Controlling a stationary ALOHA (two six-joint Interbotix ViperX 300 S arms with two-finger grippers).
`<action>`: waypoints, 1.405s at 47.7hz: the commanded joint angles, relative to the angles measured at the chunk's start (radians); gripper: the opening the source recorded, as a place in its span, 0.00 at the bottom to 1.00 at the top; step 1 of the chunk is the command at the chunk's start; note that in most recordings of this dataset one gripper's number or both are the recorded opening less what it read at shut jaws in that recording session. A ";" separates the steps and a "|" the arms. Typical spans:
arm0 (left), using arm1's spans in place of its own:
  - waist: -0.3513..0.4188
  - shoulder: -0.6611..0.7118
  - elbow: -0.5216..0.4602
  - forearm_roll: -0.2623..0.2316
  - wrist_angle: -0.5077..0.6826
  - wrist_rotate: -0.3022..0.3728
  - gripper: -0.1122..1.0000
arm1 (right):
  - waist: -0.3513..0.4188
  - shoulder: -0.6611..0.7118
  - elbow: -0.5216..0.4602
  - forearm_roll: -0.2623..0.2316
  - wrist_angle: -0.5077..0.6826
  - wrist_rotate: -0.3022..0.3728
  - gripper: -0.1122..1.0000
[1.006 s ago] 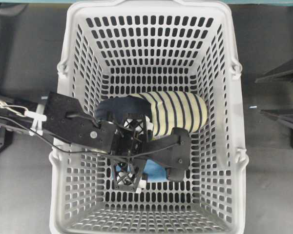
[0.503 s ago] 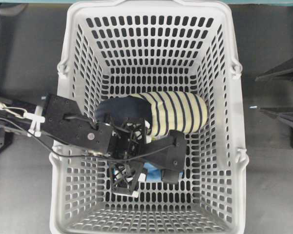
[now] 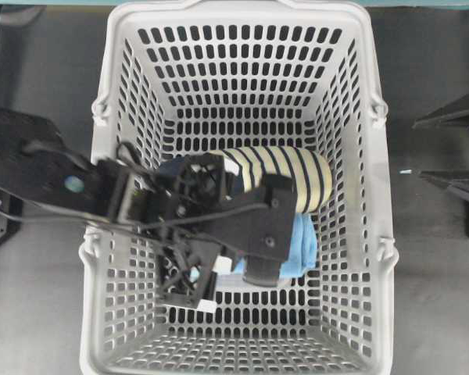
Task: Pick up the blue cloth from the shopping basket with the left arm.
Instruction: 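Close the left gripper on the blue cloth's edge, then lift the blue cloth upward with the left gripper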
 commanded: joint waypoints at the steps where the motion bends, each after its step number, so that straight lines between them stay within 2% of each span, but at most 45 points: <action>1: -0.002 -0.046 -0.121 0.003 0.120 0.000 0.21 | -0.002 0.002 -0.012 0.002 -0.011 0.002 0.79; 6: 0.000 -0.037 -0.229 0.003 0.268 -0.002 0.21 | -0.003 -0.005 -0.012 0.002 -0.012 0.002 0.79; 13: 0.005 -0.002 -0.307 0.003 0.393 0.000 0.21 | -0.002 -0.005 -0.011 0.002 -0.012 0.002 0.79; 30: 0.011 0.000 -0.298 0.003 0.357 0.000 0.21 | -0.002 -0.005 -0.012 0.003 -0.012 0.002 0.78; 39: 0.020 -0.041 -0.230 0.003 0.290 -0.020 0.21 | -0.002 -0.006 -0.012 0.005 -0.012 0.003 0.78; 57: 0.029 -0.244 0.051 0.003 0.051 -0.015 0.21 | -0.002 -0.005 -0.012 0.005 -0.012 0.003 0.78; 67: 0.035 -0.273 0.081 0.005 0.051 -0.006 0.21 | -0.002 -0.006 -0.009 0.005 -0.012 0.003 0.78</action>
